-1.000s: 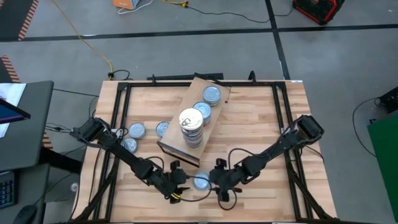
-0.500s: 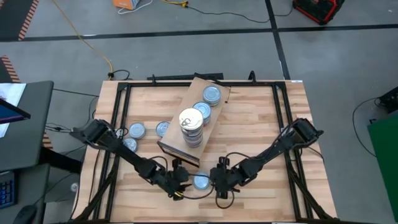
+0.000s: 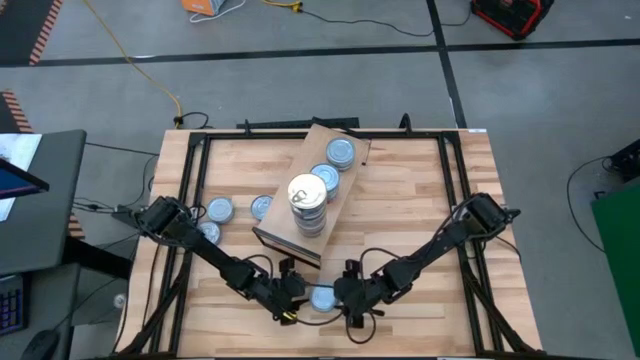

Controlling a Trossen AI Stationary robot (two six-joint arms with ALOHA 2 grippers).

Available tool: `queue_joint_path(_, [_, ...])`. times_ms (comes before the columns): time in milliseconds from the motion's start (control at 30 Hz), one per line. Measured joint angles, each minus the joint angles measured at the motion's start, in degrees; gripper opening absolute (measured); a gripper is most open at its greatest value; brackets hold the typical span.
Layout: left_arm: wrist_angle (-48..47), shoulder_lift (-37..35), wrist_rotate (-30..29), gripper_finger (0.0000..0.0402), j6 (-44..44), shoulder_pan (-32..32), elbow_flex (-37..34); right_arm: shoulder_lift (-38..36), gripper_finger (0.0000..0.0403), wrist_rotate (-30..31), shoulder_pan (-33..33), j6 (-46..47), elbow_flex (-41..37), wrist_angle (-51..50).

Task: Stack canned seafood by type on shelf
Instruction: Stack the blue tuna can on top of the green tuna can on the shelf

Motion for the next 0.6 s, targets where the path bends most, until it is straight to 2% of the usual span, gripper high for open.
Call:
queue_joint_path(367, [0.11,0.0,0.5,0.0202,-0.11,-0.02,-0.02,-0.8,0.0291,6.18,-0.04,-4.1,6.32,-5.09])
queue_joint_path(600, [0.29,0.0,0.4,0.0202,-0.46,0.0,-0.02,-0.87,0.0291,9.82,-0.33,-4.57,7.16,-1.26])
